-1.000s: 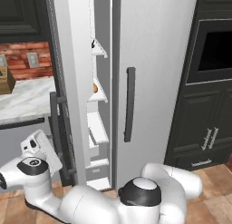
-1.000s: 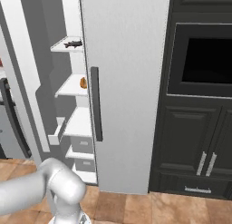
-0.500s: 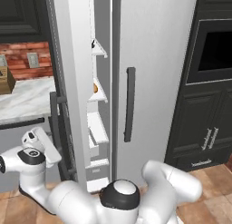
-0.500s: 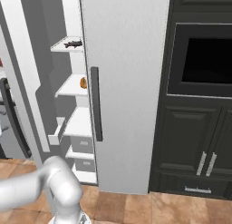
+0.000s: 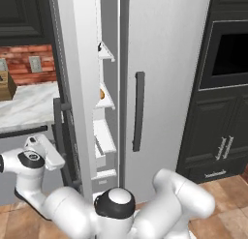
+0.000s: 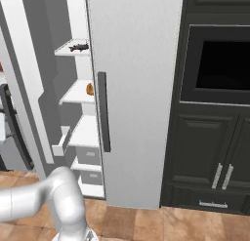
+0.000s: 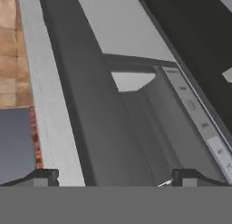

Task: There's a fish in the fridge that needs to be moved to the freezer for freezing. Pick up the fish from the fridge, place it on any shelf in the freezer, and close the fridge and freezer doors when done.

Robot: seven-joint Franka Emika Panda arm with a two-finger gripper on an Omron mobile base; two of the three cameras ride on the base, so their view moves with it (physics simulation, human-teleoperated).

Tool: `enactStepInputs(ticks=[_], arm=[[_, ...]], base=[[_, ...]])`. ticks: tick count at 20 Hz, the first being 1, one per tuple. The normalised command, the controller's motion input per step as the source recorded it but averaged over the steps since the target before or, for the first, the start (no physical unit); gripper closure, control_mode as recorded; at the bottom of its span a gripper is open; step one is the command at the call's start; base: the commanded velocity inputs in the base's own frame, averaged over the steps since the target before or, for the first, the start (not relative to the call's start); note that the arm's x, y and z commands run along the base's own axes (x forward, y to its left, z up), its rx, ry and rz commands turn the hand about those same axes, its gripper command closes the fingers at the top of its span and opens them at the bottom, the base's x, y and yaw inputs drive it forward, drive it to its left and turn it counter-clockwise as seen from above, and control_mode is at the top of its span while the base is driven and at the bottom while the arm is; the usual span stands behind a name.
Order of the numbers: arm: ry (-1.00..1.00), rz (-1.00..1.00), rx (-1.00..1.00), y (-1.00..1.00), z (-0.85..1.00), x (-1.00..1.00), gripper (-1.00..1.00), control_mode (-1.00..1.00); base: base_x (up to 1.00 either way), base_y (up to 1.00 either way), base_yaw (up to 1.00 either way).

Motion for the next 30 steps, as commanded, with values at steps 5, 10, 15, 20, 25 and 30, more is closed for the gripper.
enactStepInputs(ticks=[5, 10, 15, 20, 25, 30], arm=[[0.20, -0.01, -0.09, -0.14, -0.15, 0.22, -1.00, -1.00], [0.18, -0.03, -0.03, -0.56, -0.02, 0.12, -1.00, -1.00], [0.15, -0.03, -0.02, -0.84, 0.00, 0.05, -1.00, -1.00], [0.09, -0.01, -0.01, -0.90, 0.00, 0.13, -1.00, -1.00], [0.05, 0.00, -0.03, -0.96, 0.00, 0.36, -1.00, -1.00], [0.08, 0.00, -0.02, -0.98, 0.00, 0.51, -1.00, -1.00]], base=[[0.00, 0.00, 0.00], [0.00, 0.00, 0.00], [0.00, 0.00, 0.00], [0.00, 0.00, 0.00], [0.00, 0.00, 0.00], [0.00, 0.00, 0.00]])
